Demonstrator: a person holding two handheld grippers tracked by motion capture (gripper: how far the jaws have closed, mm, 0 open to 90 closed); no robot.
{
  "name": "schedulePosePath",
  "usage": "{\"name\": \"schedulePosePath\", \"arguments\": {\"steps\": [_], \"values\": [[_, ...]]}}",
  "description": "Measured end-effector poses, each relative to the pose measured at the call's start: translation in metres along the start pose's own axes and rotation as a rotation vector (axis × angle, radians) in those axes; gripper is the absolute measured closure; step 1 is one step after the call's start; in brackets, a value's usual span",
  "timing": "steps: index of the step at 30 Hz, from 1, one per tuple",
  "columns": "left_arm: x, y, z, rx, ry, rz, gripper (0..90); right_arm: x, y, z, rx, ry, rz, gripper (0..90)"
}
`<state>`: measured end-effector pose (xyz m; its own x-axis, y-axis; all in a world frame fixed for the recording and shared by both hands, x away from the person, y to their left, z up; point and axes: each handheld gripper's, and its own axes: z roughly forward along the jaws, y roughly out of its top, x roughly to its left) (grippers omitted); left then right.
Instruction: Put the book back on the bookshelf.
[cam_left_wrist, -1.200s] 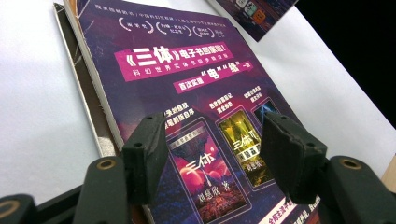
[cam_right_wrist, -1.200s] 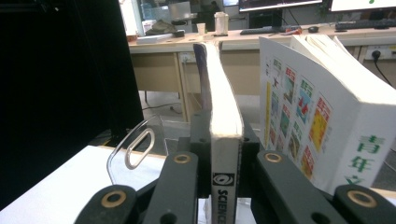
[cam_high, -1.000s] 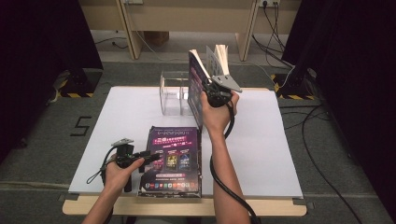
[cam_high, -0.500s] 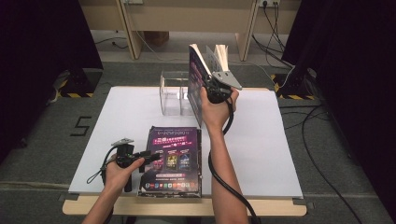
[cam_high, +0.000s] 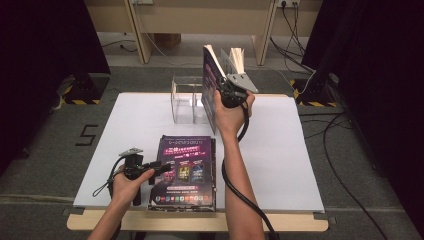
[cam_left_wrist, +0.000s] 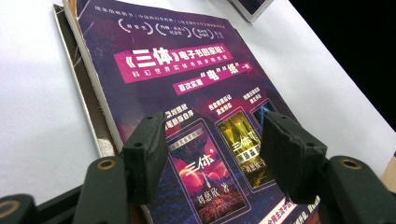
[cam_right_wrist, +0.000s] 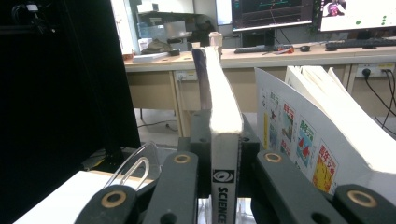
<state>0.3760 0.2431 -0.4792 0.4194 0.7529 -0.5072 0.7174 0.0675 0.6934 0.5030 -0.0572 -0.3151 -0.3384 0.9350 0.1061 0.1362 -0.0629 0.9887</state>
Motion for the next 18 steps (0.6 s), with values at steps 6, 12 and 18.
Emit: {"name": "schedulePosePath", "arguments": {"steps": [6, 12, 18], "values": [[-0.0004, 0.0000, 0.0005, 0.000, 0.003, 0.001, 40.3, -0.0008, 0.0000, 0.0029, 0.002, -0.004, 0.000, 83.2], [-0.0002, 0.0000, 0.0006, 0.001, 0.004, 0.001, 40.3, -0.0012, 0.0009, 0.0061, 0.002, -0.003, 0.000, 83.2], [0.0000, 0.0002, 0.0002, 0.001, 0.001, 0.002, 40.3, -0.0002, 0.0029, 0.0087, -0.004, -0.009, -0.001, 83.2]]}}
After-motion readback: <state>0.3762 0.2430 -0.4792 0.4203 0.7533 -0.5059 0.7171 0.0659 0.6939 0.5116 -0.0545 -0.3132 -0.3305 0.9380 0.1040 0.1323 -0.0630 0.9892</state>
